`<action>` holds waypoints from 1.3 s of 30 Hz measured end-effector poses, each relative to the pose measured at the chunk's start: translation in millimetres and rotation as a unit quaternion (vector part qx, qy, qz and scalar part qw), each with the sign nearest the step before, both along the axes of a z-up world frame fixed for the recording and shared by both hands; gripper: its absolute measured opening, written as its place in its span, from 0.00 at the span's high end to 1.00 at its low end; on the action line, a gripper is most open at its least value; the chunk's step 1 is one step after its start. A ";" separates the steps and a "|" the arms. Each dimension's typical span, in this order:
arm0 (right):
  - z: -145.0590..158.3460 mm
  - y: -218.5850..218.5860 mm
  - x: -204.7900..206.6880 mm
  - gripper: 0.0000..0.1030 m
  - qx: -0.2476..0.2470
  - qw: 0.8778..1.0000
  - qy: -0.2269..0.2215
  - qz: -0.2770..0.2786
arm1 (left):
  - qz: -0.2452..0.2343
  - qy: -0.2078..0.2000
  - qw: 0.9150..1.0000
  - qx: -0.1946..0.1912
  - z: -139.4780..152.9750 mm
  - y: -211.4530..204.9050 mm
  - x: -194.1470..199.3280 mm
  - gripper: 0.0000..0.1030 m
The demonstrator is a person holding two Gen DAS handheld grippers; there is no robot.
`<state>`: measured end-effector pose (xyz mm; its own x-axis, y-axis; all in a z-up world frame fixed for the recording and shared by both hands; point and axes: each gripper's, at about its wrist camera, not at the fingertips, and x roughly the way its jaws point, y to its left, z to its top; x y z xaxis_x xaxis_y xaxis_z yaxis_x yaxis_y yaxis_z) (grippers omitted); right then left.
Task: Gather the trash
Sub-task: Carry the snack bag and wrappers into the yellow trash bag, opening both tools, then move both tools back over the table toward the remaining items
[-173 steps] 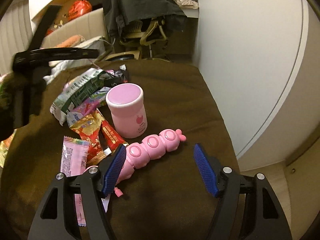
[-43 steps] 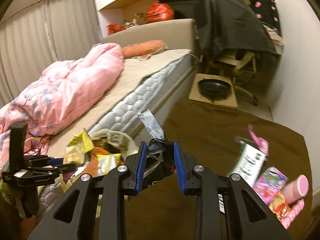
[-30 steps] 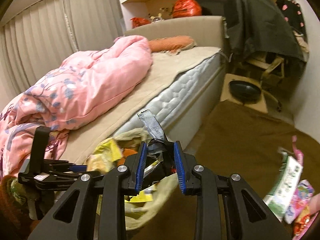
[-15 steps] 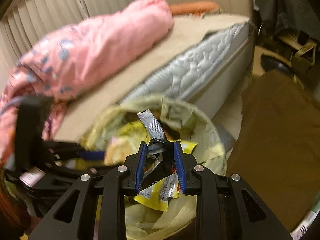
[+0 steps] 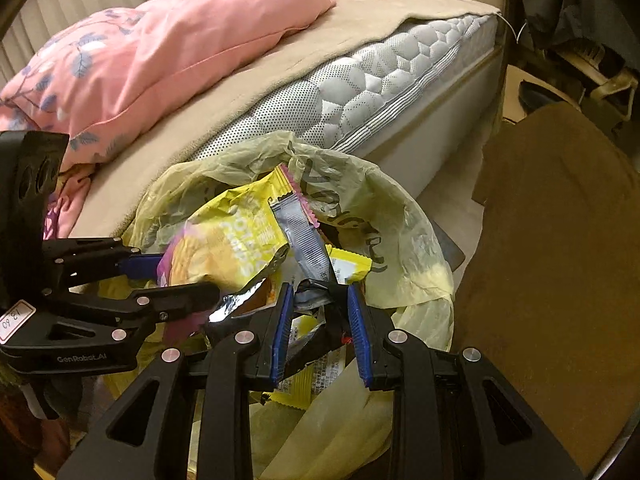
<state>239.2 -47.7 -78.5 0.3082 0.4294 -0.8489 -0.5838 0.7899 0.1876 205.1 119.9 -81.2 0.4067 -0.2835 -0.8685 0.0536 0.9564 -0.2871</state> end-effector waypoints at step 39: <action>104.6 -235.0 -96.9 0.44 0.054 0.964 -0.153 -0.211 | -0.047 -0.168 0.985 0.011 109.1 -143.4 -39.5 0.40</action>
<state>142.2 -282.8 26.2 0.7038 0.2919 -0.6477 -0.2564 0.9546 0.1517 165.6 -23.5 27.9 0.6445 -0.3165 -0.6960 0.2301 0.9484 -0.2182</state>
